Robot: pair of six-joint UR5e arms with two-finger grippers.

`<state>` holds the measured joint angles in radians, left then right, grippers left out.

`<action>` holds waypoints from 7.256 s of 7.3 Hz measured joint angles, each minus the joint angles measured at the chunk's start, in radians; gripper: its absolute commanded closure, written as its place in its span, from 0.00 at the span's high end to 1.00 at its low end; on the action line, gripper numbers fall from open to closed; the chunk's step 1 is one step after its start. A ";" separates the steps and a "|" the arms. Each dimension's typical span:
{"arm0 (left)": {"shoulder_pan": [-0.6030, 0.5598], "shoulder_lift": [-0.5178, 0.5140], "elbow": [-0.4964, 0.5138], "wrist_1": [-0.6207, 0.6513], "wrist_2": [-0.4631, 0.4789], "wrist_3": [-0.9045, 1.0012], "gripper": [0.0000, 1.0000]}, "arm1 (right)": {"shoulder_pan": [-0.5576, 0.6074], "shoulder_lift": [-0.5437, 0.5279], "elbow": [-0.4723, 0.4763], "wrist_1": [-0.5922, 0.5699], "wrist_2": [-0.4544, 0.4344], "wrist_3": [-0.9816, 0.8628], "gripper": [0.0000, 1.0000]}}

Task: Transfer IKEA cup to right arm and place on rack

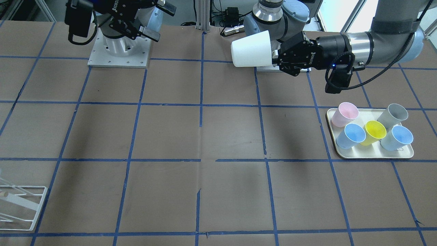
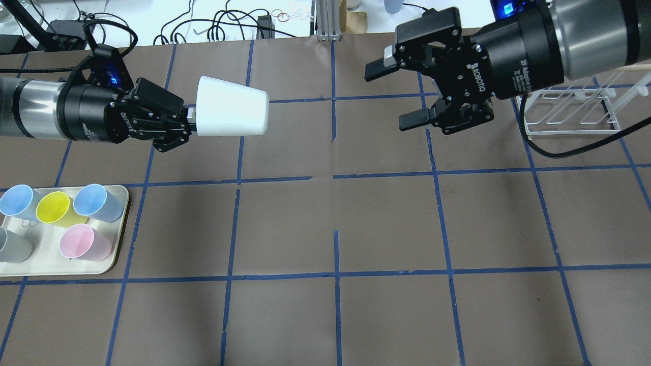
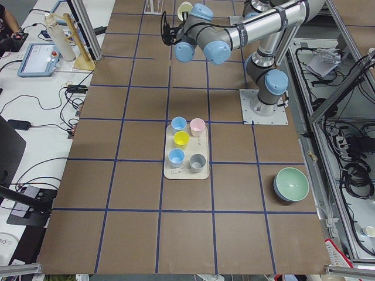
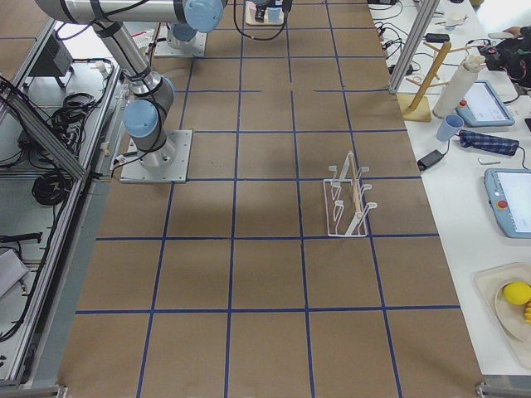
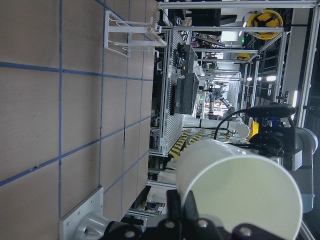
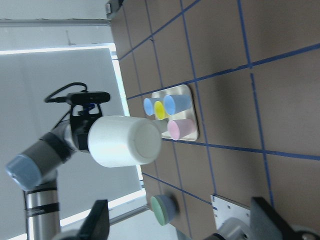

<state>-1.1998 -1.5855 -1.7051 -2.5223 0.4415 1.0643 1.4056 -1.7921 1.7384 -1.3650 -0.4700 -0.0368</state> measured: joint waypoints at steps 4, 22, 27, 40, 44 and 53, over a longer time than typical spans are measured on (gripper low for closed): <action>-0.124 0.015 0.000 -0.019 -0.153 -0.002 0.00 | -0.028 0.046 0.108 0.021 0.321 -0.096 1.00; -0.216 0.014 0.004 -0.017 -0.293 -0.008 0.00 | 0.068 0.070 0.146 0.072 0.432 -0.099 0.69; -0.215 0.009 0.002 -0.015 -0.291 -0.007 0.10 | 0.069 0.072 0.136 0.075 0.431 -0.075 0.00; -0.197 0.019 0.039 0.006 -0.207 -0.020 0.98 | -0.171 0.062 0.084 0.063 0.260 -0.071 0.00; -0.198 0.012 0.046 0.380 0.193 -0.272 1.00 | -0.191 0.063 -0.009 -0.038 -0.295 -0.091 0.00; -0.367 0.026 0.059 0.994 1.062 -1.064 1.00 | -0.199 0.111 -0.047 -0.364 -0.965 -0.816 0.00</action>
<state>-1.5670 -1.5595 -1.6463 -1.5282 1.5031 0.0005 1.2064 -1.6811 1.6910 -1.7286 -1.4346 -0.8527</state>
